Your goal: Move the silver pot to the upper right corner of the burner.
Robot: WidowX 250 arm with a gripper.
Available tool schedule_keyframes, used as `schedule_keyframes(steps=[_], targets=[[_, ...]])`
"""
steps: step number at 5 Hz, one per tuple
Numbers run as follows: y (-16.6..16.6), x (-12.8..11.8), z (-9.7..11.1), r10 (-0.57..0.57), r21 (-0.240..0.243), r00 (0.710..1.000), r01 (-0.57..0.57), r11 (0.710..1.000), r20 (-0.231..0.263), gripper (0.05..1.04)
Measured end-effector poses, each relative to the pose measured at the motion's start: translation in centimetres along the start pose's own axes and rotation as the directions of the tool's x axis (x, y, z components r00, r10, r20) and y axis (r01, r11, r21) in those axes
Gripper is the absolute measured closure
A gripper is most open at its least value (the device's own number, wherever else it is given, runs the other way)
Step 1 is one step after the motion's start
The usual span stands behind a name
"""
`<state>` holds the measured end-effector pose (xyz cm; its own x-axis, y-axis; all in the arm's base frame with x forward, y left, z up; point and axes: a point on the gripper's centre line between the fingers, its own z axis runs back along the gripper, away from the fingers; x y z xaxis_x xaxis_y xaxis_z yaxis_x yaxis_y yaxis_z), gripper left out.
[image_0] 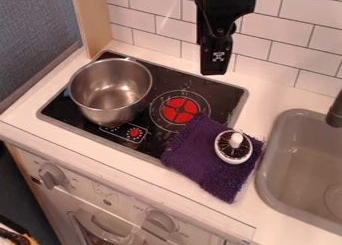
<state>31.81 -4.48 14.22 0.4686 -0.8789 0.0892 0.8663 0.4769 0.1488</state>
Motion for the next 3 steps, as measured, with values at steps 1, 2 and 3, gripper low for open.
schedule_keyframes(steps=[1, 2, 3], targets=[[-0.3, -0.2, -0.8, 0.008, -0.024, 1.000, -0.009, 1.000, -0.019, 0.085], [0.5, -1.6, -0.9, 0.131, -0.018, 0.990, -0.132, 0.991, -0.045, 0.085], [0.3, -1.8, -0.6, 0.280, -0.044, 0.958, -0.283, 0.958, -0.052, 0.085]])
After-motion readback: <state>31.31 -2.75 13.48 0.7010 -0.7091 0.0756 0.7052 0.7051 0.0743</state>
